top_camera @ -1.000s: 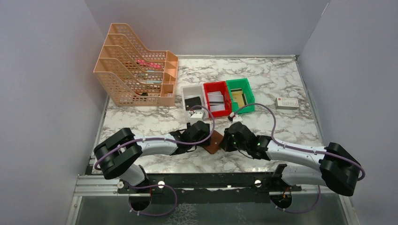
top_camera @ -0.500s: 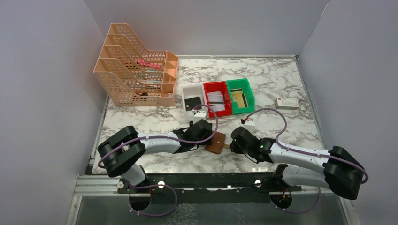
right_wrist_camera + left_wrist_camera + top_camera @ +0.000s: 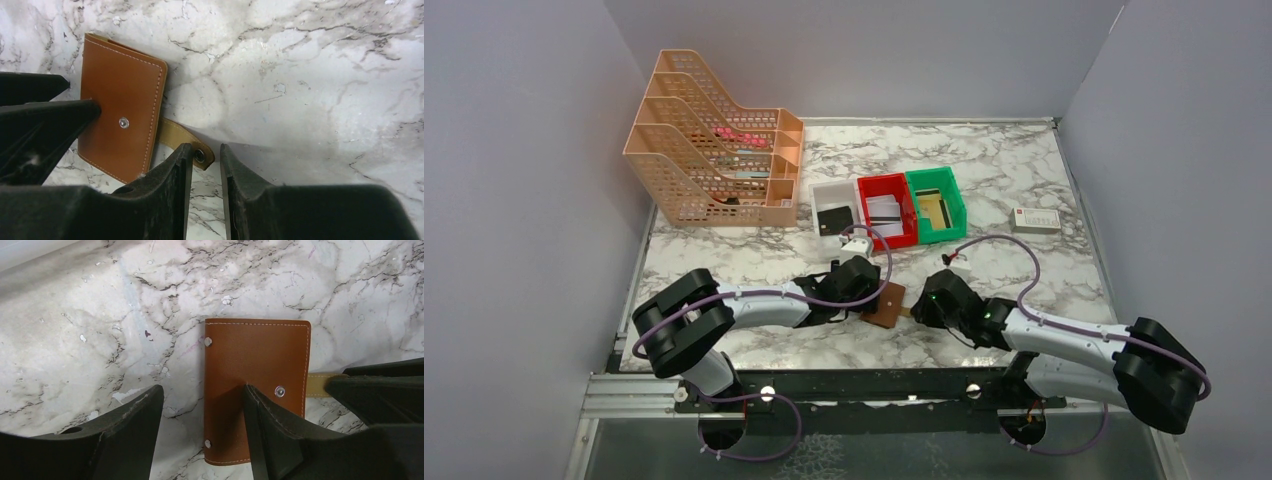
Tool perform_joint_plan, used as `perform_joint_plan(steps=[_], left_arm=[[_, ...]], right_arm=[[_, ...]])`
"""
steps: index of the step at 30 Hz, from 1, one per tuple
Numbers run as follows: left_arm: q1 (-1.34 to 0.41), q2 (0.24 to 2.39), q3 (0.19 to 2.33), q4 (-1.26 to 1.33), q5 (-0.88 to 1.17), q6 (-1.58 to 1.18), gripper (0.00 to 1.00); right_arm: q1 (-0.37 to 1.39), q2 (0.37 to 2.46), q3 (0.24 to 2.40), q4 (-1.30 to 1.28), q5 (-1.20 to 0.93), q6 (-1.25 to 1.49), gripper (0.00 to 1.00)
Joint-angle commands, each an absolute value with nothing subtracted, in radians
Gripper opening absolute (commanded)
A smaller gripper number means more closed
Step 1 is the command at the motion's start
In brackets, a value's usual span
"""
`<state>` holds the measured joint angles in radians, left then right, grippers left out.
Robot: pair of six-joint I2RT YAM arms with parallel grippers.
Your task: Take the credit cards out of the card holder
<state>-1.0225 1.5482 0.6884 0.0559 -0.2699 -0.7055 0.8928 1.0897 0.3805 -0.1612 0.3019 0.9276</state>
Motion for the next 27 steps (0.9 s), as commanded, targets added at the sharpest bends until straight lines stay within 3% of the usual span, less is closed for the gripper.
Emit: perform_joint_plan(steps=[1,3,11,15,20,27], left_arm=[[-1.034,1.555,0.684,-0.044,-0.209,-0.700,0.63],[-1.035,1.549,0.684,-0.046,-0.207,-0.699,0.63],[-1.042,1.491,0.683,-0.050,-0.212,-0.677,0.66],[-1.043,1.419,0.673,-0.087,-0.285,-0.700,0.70],[-1.043,1.306,0.656,-0.193,-0.440,-0.752,0.76],[-1.042,1.058,0.577,-0.294,-0.570,-0.856,0.81]], right_arm=[[0.871,1.081,0.340,-0.059,0.213,0.950,0.32],[0.865,1.088,0.338,-0.048,0.207,0.949,0.31],[0.854,1.026,0.331,-0.014,0.169,0.899,0.07],[0.854,0.942,0.393,-0.112,0.202,0.828,0.07],[0.854,0.902,0.477,-0.117,0.068,0.697,0.07],[0.854,1.088,0.640,-0.039,-0.269,0.581,0.08]])
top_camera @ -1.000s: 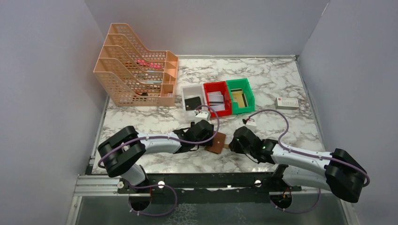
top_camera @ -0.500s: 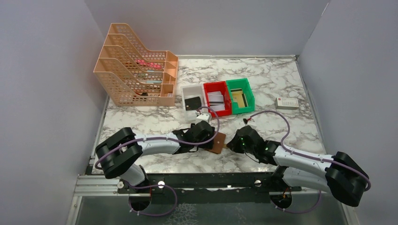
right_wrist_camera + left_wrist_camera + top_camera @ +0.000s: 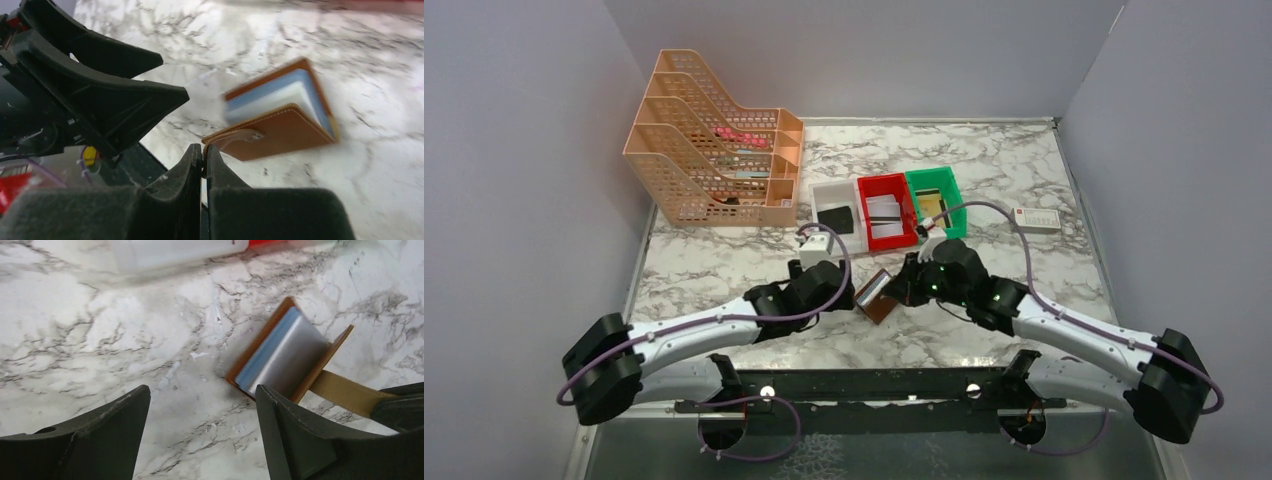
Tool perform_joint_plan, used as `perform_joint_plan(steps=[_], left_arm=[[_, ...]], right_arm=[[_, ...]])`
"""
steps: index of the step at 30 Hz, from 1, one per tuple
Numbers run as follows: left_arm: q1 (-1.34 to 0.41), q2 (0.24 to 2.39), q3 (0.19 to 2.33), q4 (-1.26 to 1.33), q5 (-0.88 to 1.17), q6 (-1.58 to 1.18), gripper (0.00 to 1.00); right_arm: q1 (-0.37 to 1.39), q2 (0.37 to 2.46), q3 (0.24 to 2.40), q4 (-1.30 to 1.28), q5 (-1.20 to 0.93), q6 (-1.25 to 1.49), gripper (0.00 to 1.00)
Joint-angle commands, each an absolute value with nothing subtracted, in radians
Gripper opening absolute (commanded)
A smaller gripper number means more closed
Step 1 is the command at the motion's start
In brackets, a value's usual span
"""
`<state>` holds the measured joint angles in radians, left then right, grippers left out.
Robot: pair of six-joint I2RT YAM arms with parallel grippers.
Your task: Take the credit cards out of the card holder
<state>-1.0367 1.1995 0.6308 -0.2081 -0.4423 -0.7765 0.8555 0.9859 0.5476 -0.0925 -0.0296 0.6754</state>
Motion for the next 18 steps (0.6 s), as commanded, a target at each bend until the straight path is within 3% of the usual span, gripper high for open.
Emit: perform_joint_plan(steps=[1,11,14,18], left_arm=[[-1.042,1.017,0.561,-0.299,-0.576,-0.864,0.82],[-1.041,0.790,0.474,-0.346,-0.572,-0.893,0.84],[-1.041,0.814,0.477,-0.346,-0.564,-0.899,0.84],[-1.042,0.872,0.499,-0.323,-0.540,-0.884,0.84]], right_arm=[[0.854,1.127,0.662,-0.029,-0.296,0.581,0.08],[0.854,1.281,0.716,0.093,-0.545,0.555,0.07],[0.854,1.200,0.675,0.061,-0.436,0.536,0.07],[0.854,1.097,0.581,-0.036,-0.133,0.557,0.08]])
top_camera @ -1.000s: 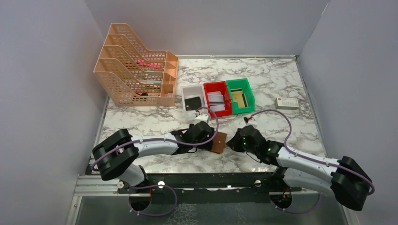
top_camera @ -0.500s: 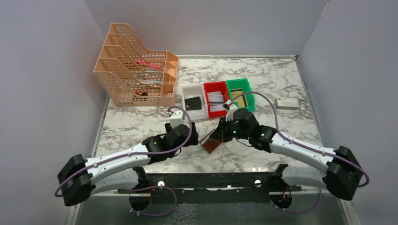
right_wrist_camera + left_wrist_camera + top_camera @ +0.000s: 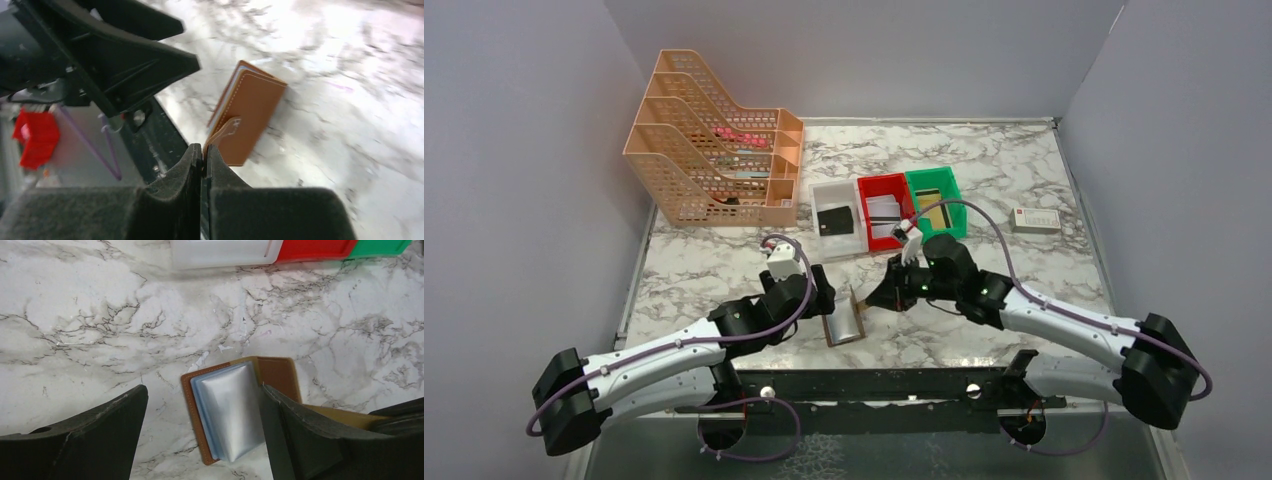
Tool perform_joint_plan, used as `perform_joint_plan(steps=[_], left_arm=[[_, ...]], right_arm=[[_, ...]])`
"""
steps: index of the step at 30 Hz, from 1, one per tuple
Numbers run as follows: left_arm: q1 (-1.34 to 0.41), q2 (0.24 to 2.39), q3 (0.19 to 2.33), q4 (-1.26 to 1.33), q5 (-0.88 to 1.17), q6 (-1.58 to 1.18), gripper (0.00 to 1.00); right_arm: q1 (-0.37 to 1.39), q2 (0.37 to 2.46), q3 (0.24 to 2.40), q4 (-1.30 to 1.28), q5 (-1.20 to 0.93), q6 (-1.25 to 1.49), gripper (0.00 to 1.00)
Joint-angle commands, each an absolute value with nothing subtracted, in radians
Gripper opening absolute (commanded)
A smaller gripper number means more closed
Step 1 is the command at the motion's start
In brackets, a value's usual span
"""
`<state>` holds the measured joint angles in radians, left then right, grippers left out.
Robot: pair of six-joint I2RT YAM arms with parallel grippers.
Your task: Take the credit cards out of the card holder
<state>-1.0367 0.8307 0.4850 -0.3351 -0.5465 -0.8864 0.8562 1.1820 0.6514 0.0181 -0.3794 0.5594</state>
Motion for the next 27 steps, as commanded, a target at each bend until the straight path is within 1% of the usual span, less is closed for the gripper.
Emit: perform_joint_plan(steps=[1,3,8,11,18,22,27], left_arm=[[-1.041,0.889,0.502,-0.306,-0.526,-0.875,0.84],[-1.042,0.917,0.509,-0.261,-0.488,-0.847,0.84],[-1.042,0.990,0.512,-0.153,-0.339,-0.795,0.82],[-1.042,1.031,0.512,-0.104,-0.258,-0.783,0.81],[-1.043,1.096,0.506,-0.036,-0.172,-0.794,0.79],[-1.047,1.112,0.518,-0.020,-0.170,-0.796,0.77],[-1.054,1.077,0.538,-0.106,-0.260,-0.811,0.79]], right_arm=[[0.853,1.092,0.562,-0.067,-0.068,0.581,0.09],[0.849,1.107,0.527,-0.122,0.027,0.628,0.10],[0.820,1.181,0.473,-0.181,0.139,0.710,0.10],[0.806,1.178,0.429,-0.164,0.161,0.747,0.10],[0.802,1.149,0.401,-0.122,0.165,0.752,0.11],[0.802,1.152,0.403,-0.114,0.147,0.735,0.11],[0.802,1.158,0.407,-0.106,0.110,0.723,0.11]])
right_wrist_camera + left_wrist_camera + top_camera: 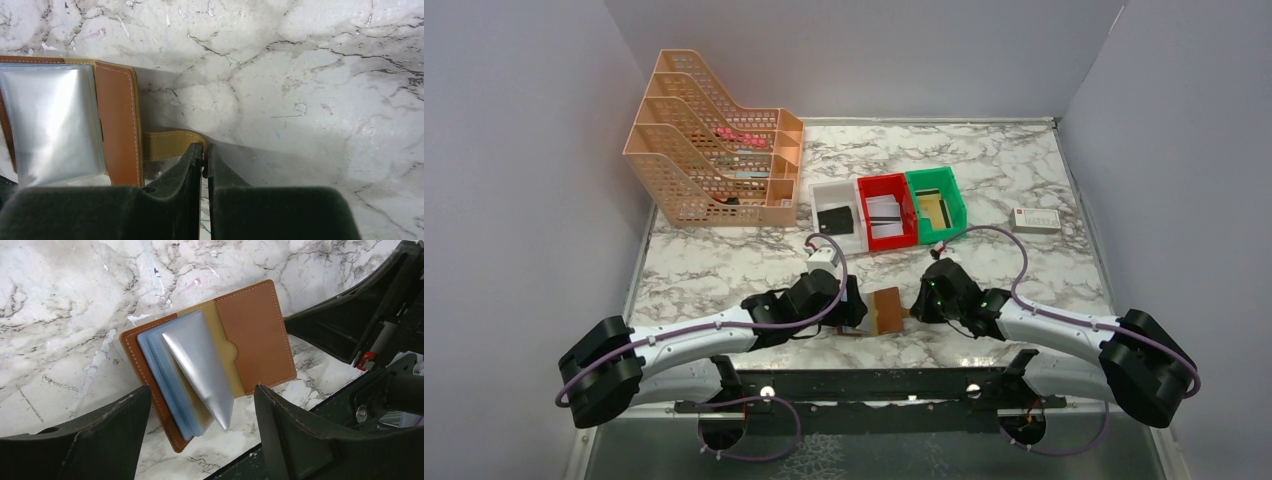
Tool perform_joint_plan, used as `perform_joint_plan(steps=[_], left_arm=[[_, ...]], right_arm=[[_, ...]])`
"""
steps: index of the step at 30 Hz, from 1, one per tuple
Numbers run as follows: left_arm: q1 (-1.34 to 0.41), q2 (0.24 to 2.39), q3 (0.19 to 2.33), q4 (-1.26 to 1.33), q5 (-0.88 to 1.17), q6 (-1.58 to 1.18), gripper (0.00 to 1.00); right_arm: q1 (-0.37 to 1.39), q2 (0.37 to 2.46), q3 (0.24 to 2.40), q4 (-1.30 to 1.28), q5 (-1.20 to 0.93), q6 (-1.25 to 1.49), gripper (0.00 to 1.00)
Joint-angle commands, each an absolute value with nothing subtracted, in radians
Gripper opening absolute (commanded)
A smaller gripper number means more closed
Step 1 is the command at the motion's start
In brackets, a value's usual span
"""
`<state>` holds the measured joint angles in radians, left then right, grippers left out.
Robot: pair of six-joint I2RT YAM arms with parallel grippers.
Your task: Take the credit cards out of the card holder
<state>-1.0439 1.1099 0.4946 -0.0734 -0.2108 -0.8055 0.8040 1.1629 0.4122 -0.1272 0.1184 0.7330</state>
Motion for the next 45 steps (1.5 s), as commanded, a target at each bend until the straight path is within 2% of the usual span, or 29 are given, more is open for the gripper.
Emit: perform_joint_plan(steps=[1,3,7,14,35,45], left_arm=[[-1.053,1.066,0.544,-0.120,-0.261,-0.799,0.80],[-1.054,1.052,0.556,-0.144,-0.230,-0.761,0.84],[-1.054,1.079,0.585,-0.193,-0.182,-0.740,0.85],[-1.059,1.160,0.571,-0.175,-0.149,-0.787,0.81],[-1.077,1.174,0.509,-0.037,-0.091,-0.841,0.71],[-1.077,1.217,0.513,-0.033,-0.103,-0.868,0.71]], right_arm=[[0.802,1.158,0.408,-0.108,0.107,0.723,0.11],[0.802,1.157,0.409,-0.110,0.103,0.723,0.11],[0.802,1.158,0.410,-0.102,0.092,0.722,0.11],[0.802,1.162,0.414,-0.105,0.097,0.733,0.11],[0.802,1.159,0.413,-0.096,0.086,0.744,0.11],[0.802,1.144,0.419,-0.108,0.086,0.742,0.11]])
